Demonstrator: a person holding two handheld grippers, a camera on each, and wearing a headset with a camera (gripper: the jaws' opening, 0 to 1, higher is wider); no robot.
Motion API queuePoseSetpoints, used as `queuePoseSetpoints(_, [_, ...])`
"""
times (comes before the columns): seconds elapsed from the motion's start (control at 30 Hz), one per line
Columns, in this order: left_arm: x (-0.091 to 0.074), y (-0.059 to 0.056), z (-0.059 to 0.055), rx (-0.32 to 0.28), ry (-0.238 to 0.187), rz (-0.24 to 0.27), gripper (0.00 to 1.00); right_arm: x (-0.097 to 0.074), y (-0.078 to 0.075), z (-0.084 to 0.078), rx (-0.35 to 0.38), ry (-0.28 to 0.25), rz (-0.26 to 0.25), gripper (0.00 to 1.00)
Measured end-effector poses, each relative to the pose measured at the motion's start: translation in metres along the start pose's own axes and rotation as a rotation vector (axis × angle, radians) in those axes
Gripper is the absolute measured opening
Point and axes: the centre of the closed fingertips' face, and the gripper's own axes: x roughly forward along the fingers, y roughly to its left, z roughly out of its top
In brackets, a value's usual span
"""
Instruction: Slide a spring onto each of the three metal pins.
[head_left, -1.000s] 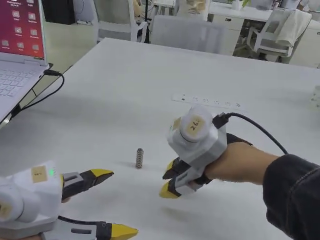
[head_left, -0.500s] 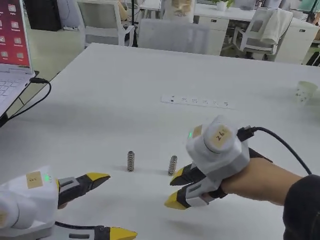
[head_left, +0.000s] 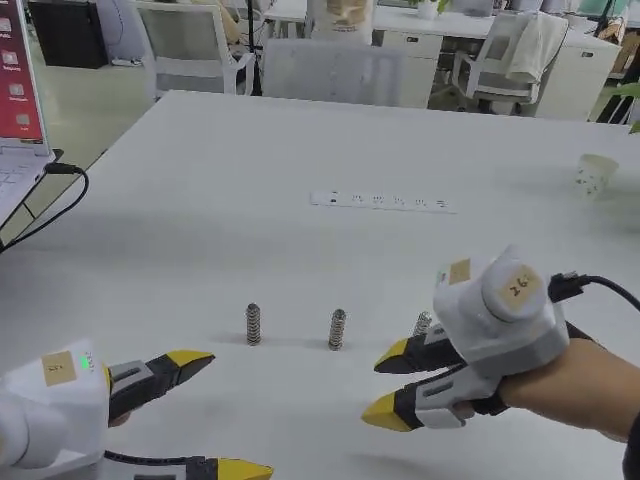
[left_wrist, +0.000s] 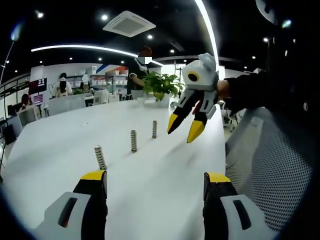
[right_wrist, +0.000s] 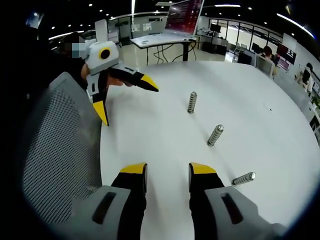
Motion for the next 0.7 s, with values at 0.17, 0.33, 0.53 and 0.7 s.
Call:
queuePoseSetpoints(0.17, [0.000,0.001,0.001,-0.002,-0.002,0.001,0.76,-0.011,-0.002,-0.006,0.036,-0.036,-0.025,0.34])
queuePoseSetpoints(0.33, [0.001,0.000,0.001,-0.003,-0.002,-0.002,0.76,-0.021,-0.009,-0.014,0.066,-0.068,-0.062,0.36])
queuePoseSetpoints(0.53, [0.002,-0.001,0.001,-0.006,0.000,-0.001,0.77,-0.037,-0.020,-0.021,0.103,-0.122,-0.110,0.42])
queuePoseSetpoints(0.7, [0.002,-0.001,0.001,-0.008,0.001,0.000,0.77,-0.050,-0.028,-0.027,0.125,-0.161,-0.157,0.44])
